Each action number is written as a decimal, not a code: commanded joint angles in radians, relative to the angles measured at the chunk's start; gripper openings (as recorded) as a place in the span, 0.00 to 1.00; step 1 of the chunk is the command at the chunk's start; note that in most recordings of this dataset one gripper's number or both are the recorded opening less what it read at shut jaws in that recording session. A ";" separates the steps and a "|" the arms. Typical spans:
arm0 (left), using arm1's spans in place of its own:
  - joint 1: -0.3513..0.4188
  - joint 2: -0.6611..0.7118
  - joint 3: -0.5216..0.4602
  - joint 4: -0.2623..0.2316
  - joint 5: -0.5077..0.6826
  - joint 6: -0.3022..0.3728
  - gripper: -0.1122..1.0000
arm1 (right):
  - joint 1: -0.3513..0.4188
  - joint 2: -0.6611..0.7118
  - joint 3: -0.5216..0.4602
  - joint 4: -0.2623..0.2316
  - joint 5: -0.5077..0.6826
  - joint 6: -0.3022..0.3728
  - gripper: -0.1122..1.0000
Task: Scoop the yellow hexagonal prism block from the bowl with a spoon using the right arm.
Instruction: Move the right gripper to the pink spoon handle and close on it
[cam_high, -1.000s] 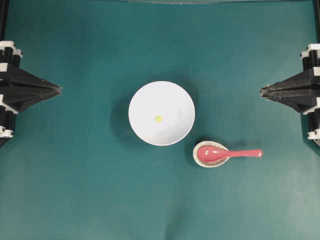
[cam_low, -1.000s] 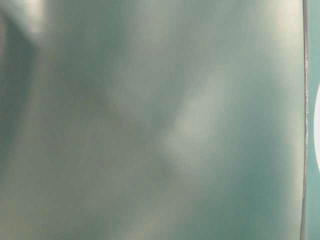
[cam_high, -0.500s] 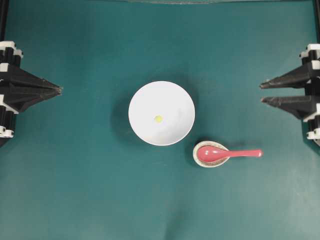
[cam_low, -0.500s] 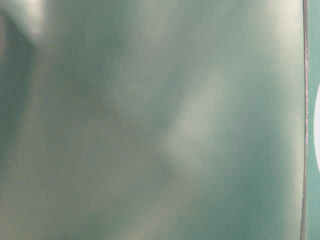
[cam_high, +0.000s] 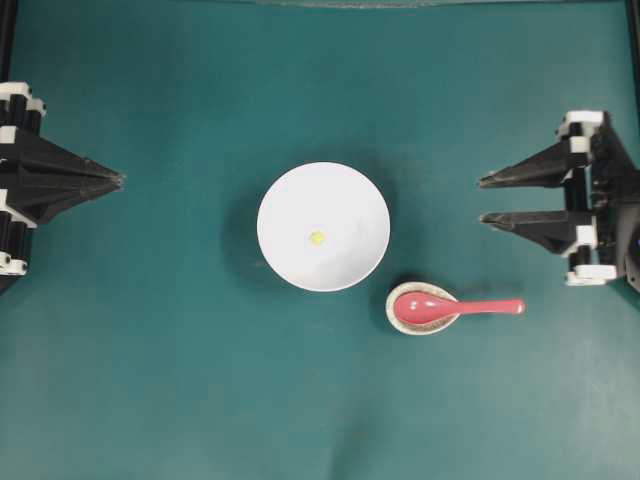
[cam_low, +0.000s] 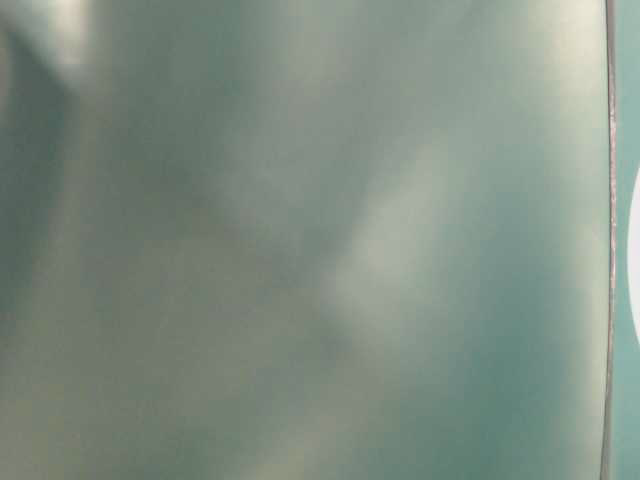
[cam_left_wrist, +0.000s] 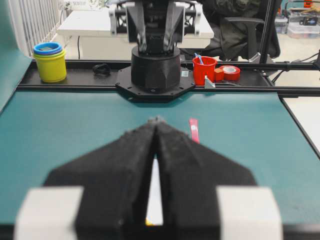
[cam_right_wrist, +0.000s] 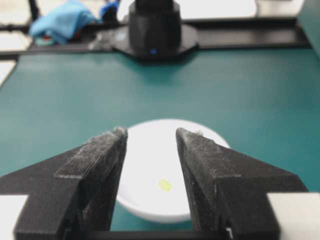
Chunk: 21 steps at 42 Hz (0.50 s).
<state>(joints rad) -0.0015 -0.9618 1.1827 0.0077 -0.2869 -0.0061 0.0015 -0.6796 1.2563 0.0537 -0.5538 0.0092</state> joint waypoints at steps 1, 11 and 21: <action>0.002 0.005 -0.018 0.003 -0.008 0.002 0.10 | 0.015 0.061 0.005 0.020 -0.083 0.002 0.56; 0.002 0.005 -0.018 0.003 -0.008 0.002 0.10 | 0.094 0.232 0.029 0.066 -0.232 0.021 0.56; 0.002 0.003 -0.018 0.002 -0.006 0.002 0.10 | 0.215 0.380 0.078 0.183 -0.407 0.026 0.56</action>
<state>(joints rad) -0.0015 -0.9633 1.1827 0.0092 -0.2884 -0.0061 0.1810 -0.3283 1.3315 0.1979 -0.9050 0.0337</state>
